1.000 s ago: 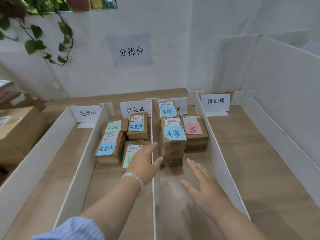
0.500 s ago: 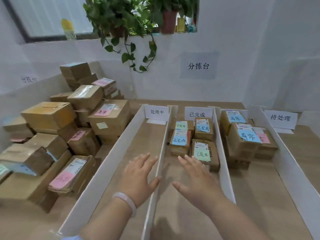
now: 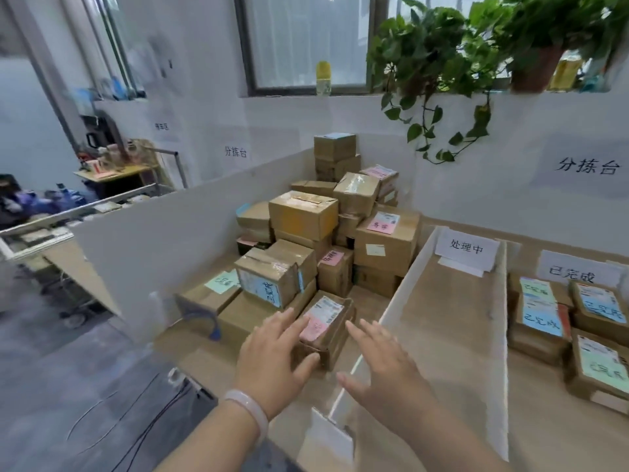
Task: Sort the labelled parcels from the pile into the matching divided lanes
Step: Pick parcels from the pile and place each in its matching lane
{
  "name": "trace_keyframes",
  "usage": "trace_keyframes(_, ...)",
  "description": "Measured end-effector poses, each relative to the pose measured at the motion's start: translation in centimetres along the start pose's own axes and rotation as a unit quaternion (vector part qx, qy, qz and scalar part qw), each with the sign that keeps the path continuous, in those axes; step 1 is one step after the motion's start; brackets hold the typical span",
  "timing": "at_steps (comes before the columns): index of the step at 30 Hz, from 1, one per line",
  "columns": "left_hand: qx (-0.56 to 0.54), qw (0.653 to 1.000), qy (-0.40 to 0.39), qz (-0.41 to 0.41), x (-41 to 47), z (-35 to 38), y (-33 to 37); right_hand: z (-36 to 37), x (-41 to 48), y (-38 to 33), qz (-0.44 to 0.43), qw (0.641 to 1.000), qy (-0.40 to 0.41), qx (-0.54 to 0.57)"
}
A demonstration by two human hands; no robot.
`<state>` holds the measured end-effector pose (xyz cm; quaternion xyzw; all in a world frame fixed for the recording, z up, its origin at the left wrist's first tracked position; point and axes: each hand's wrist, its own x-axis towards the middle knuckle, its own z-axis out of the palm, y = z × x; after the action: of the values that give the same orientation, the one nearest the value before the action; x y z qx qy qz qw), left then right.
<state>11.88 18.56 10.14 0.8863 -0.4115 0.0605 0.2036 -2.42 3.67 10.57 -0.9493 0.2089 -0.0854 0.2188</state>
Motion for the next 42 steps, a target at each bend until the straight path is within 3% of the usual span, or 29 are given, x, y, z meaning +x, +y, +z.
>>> trace_keyframes(11, -0.014, 0.996, -0.027, -0.081, 3.6, -0.2, -10.1, 5.8, 9.7, -4.7, 0.012, 0.998, -0.049, 0.024)
trace_keyframes(18, -0.022, 0.991, -0.067, -0.110, 9.1, 1.1, -15.3, 7.6, 18.2, -6.1, 0.036, 0.997, -0.034, 0.059)
trace_keyframes(30, -0.071, 0.983, -0.120, -0.121, 15.1, 3.5, -21.1, 9.5, 29.2, -7.9, 0.045, 0.996, -0.057, -0.050)
trace_keyframes(33, -0.105, 0.979, -0.134, -0.109, 16.1, 3.7, -22.8, 9.7, 29.7, -8.1, 0.053, 0.996, -0.030, -0.058)
trace_keyframes(38, -0.177, 0.965, -0.163, -0.101, 17.1, 3.5, -25.7, 10.4, 28.5, -9.4, 0.116, 0.991, 0.033, 0.064)
trace_keyframes(42, -0.258, 0.947, -0.164, -0.099, 17.2, 2.5, -26.1, 11.1, 27.2, -11.5, 0.202, 0.942, 0.122, 0.240)
